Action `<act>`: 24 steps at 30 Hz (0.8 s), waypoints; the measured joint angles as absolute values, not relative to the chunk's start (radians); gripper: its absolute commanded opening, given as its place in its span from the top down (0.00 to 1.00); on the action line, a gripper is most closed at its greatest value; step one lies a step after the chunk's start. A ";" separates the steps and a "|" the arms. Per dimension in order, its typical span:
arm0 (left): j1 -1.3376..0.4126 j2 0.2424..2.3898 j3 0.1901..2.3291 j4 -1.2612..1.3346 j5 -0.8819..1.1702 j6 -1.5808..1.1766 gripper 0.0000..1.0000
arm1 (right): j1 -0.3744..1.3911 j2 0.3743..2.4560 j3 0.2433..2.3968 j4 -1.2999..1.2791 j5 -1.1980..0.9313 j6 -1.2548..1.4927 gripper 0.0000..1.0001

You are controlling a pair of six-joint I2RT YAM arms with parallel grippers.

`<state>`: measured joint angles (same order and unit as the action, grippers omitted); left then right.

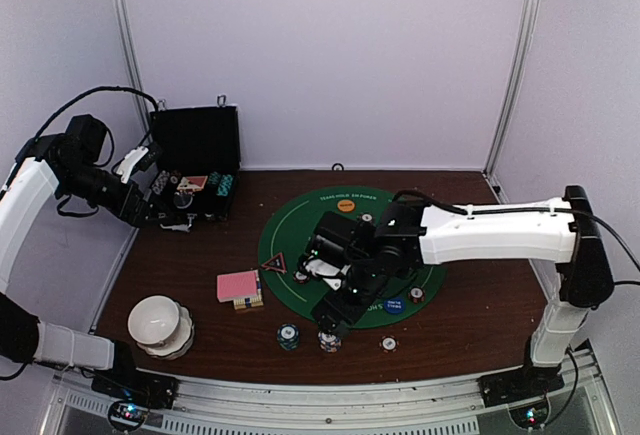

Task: Distribute texas hold em gaming equipment

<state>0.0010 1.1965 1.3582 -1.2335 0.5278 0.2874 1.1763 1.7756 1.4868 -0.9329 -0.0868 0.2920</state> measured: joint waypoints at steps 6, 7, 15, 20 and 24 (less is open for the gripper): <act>0.001 1.196 1.358 -1.234 0.528 0.288 0.02 | 1.208 1.892 1.503 -0.944 -0.111 0.266 0.05; 0.001 1.196 1.358 -1.234 0.528 0.287 0.03 | 1.211 1.903 1.504 -0.946 -0.116 0.260 0.06; 0.001 1.196 1.358 -1.234 0.528 0.288 0.02 | 1.215 1.966 1.561 -0.950 -0.132 0.231 0.14; 0.001 1.196 1.365 -1.235 0.528 0.288 0.02 | 1.216 1.991 1.567 -0.947 -0.133 0.223 0.18; 0.001 1.196 1.369 -1.236 0.528 0.288 0.02 | 1.216 2.001 1.567 -0.946 -0.134 0.215 0.22</act>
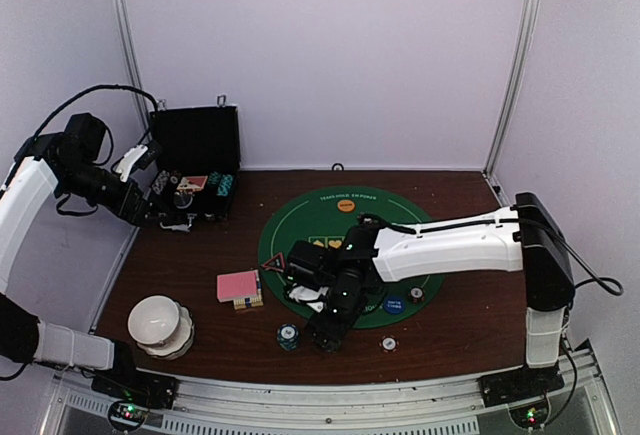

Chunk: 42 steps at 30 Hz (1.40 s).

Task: Distribute texas hold em gaming equipment

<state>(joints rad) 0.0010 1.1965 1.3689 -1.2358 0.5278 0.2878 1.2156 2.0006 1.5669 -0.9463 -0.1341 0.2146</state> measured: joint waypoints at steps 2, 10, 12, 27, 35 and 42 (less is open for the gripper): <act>0.001 1.196 1.369 -1.236 0.528 0.288 0.02 | 1.216 2.004 1.567 -0.946 -0.134 0.212 0.24; 0.001 1.196 1.369 -1.236 0.528 0.288 0.02 | 1.216 2.015 1.567 -0.939 -0.136 0.213 0.31; 0.001 1.196 1.369 -1.236 0.527 0.288 0.03 | 1.216 2.018 1.567 -0.936 -0.137 0.212 0.34; 0.001 1.196 1.371 -1.237 0.527 0.289 0.02 | 1.216 2.020 1.567 -0.915 -0.146 0.214 0.44; 0.001 1.196 1.371 -1.237 0.527 0.290 0.03 | 1.216 2.020 1.566 -0.911 -0.157 0.216 0.48; 0.001 1.196 1.372 -1.237 0.527 0.290 0.02 | 1.216 2.020 1.563 -0.908 -0.159 0.216 0.54</act>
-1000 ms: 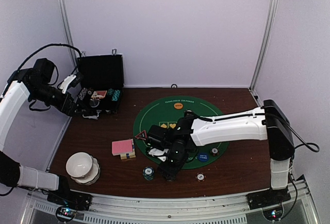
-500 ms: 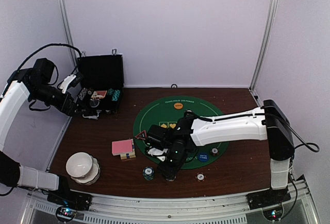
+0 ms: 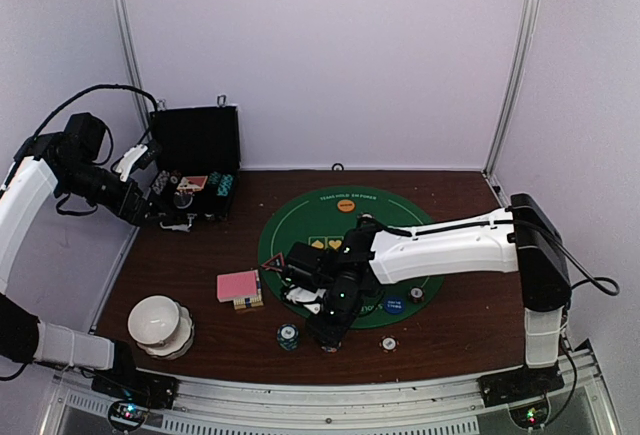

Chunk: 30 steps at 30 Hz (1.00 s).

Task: Distribute texas hold em gaming equipment

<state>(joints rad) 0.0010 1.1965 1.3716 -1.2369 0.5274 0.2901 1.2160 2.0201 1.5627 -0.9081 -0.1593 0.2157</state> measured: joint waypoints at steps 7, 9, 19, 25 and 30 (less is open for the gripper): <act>0.001 1.196 1.372 -1.237 0.527 0.290 0.03 | 1.216 2.020 1.560 -0.908 -0.161 0.216 0.64; 0.001 1.196 1.372 -1.237 0.527 0.290 0.02 | 1.216 2.020 1.560 -0.908 -0.161 0.216 0.67; 0.001 1.196 1.380 -1.242 0.527 0.290 0.02 | 1.216 2.018 1.570 -0.947 -0.159 0.214 0.84; 0.001 1.196 1.380 -1.243 0.527 0.290 0.02 | 1.202 1.990 1.607 -0.991 -0.151 0.216 0.85; 0.001 1.196 1.380 -1.244 0.527 0.290 0.02 | 1.156 1.952 1.656 -1.008 -0.140 0.216 0.86</act>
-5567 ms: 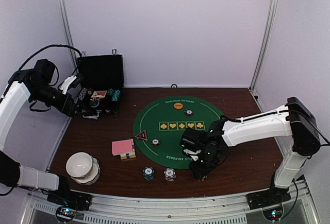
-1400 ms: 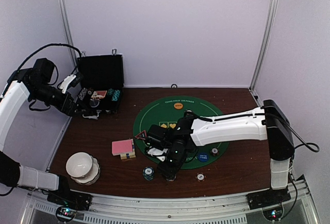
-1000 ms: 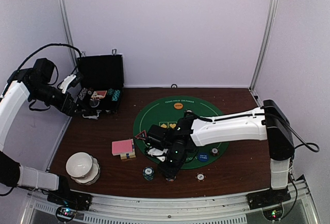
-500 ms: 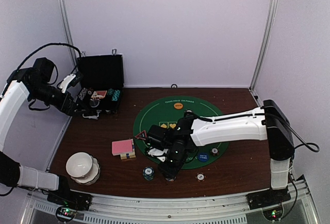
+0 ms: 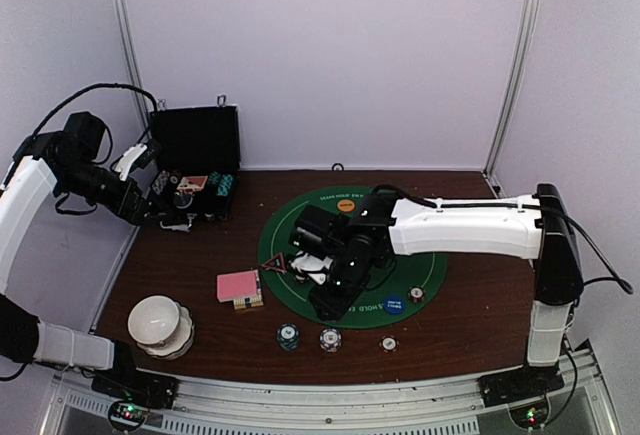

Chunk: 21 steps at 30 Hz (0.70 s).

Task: Distribute texas hold em gaming equipment

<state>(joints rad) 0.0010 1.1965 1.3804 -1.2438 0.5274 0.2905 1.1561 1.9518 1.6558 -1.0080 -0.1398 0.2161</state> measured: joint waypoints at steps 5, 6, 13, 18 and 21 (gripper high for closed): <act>0.001 1.196 1.380 -1.244 0.527 0.291 0.02 | 1.050 1.941 1.698 -1.027 -0.097 0.216 0.85; 0.001 1.196 1.380 -1.245 0.527 0.291 0.03 | 1.023 1.941 1.702 -1.027 -0.087 0.215 0.86; 0.001 1.196 1.380 -1.246 0.527 0.291 0.02 | 0.784 1.968 1.784 -1.024 0.002 0.208 0.86; 0.001 1.196 1.380 -1.247 0.528 0.294 0.02 | 0.653 2.069 1.908 -0.990 0.048 0.205 0.87; 0.001 1.196 1.380 -1.248 0.528 0.295 0.02 | 0.600 2.149 1.966 -0.968 0.050 0.205 0.87</act>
